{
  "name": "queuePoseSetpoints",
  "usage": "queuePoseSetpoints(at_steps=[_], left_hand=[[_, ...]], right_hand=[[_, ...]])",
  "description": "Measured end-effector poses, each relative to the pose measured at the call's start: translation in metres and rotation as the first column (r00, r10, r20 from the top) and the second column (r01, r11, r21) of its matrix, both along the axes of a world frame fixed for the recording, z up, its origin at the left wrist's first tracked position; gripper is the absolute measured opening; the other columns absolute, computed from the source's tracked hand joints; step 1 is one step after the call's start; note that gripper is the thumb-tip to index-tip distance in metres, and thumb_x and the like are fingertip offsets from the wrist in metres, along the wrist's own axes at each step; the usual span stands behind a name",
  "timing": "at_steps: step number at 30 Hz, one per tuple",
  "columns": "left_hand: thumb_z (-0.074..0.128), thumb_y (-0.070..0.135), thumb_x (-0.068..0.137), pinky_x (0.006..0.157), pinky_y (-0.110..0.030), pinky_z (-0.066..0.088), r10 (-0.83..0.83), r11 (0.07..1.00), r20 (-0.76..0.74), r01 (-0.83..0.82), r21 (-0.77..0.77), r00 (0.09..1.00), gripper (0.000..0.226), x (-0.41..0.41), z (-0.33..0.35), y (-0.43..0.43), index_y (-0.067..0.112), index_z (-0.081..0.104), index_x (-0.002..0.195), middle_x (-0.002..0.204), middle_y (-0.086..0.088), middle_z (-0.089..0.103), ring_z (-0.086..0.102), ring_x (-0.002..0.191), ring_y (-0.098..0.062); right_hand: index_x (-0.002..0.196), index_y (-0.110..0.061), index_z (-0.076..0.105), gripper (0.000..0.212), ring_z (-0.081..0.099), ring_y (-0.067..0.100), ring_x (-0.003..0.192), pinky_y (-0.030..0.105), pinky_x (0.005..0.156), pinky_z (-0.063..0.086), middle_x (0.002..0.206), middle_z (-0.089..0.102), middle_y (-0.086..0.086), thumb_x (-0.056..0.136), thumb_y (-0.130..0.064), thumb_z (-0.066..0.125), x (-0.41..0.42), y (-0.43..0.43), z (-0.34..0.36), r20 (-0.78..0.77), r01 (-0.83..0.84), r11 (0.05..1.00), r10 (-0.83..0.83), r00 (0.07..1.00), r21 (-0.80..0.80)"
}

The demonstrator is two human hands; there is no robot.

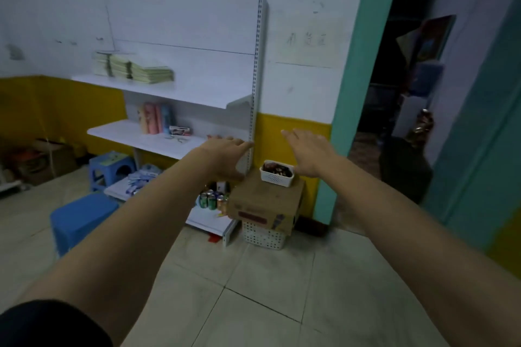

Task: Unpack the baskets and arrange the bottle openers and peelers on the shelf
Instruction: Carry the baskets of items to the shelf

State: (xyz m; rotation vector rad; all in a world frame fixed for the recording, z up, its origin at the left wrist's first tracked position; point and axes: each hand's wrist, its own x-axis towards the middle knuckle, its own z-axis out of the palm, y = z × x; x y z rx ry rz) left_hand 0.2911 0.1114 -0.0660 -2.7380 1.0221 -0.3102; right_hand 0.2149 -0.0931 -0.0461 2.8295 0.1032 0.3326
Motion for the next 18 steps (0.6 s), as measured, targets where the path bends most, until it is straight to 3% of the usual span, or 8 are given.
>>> queuePoseSetpoints(at_steps=[7, 18], left_hand=[[0.058, 0.066, 0.078, 0.109, -0.043, 0.028, 0.051, 0.995, 0.009, -0.052, 0.08, 0.999, 0.096, 0.161, -0.01, -0.023, 0.026, 0.008, 0.151, 0.155, -0.002, 0.025, 0.029, 0.139, -0.025], [0.057, 0.061, 0.082, 0.11, -0.046, 0.027, -0.037, 0.994, -0.11, 0.048, 0.103, 0.993, 0.095, 0.419, -0.046, -0.085, 0.023, 0.005, 0.151, 0.156, -0.006, 0.024, 0.027, 0.14, -0.028]], right_hand=[[0.152, -0.017, 0.006, 0.094, 0.033, 0.031, 0.136, 0.043, 0.107, 0.034, 0.151, 0.03, 0.014, 0.082, -0.03, 0.069, 0.164, -0.025, -0.013, -0.019, -0.058, 0.998, 0.057, 0.998, -0.018], [0.151, -0.015, 0.01, 0.089, 0.032, 0.03, 0.136, 0.043, 0.11, 0.033, 0.15, 0.03, 0.013, 0.084, -0.029, 0.067, 0.392, -0.084, -0.036, -0.097, 0.102, 0.994, -0.106, 0.99, -0.045]])
